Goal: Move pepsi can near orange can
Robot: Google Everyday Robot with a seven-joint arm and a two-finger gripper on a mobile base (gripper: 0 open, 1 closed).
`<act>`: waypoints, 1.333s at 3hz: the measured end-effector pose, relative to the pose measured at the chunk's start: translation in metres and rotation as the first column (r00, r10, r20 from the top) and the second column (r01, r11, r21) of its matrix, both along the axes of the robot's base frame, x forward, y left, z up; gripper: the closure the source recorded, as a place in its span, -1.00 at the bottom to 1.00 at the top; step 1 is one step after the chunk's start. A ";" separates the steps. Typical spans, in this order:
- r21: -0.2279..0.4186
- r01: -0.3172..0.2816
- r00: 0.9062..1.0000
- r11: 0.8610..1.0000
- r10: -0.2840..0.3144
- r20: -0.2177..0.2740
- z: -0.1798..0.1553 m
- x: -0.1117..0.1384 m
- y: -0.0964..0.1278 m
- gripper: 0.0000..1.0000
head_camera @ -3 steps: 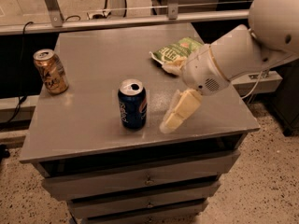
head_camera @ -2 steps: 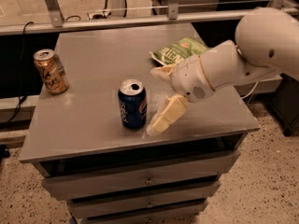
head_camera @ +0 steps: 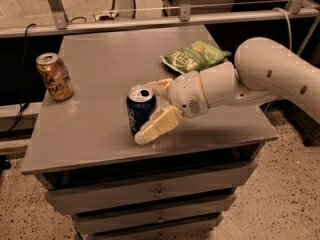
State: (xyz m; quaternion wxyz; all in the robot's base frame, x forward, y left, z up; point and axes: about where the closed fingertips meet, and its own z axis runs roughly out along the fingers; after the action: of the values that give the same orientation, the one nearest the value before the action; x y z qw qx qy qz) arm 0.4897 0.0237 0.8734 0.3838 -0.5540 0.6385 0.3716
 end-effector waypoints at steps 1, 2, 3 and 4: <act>0.038 0.001 1.000 0.999 0.000 -0.026 0.001 0.002 0.005 -0.39; 0.045 0.017 0.999 0.999 -0.016 -0.032 0.004 0.005 -0.004 0.05; 0.028 0.056 0.998 0.998 -0.056 -0.002 0.019 0.012 -0.030 0.54; 0.028 0.050 0.999 0.998 -0.050 -0.002 0.019 0.011 -0.027 0.97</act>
Offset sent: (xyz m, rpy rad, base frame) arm 0.0111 -0.0214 0.0085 0.0542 0.0397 -0.0505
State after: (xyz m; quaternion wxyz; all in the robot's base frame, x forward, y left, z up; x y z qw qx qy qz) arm 0.5006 -0.0029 0.8928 0.4005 -0.5320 0.6471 0.3712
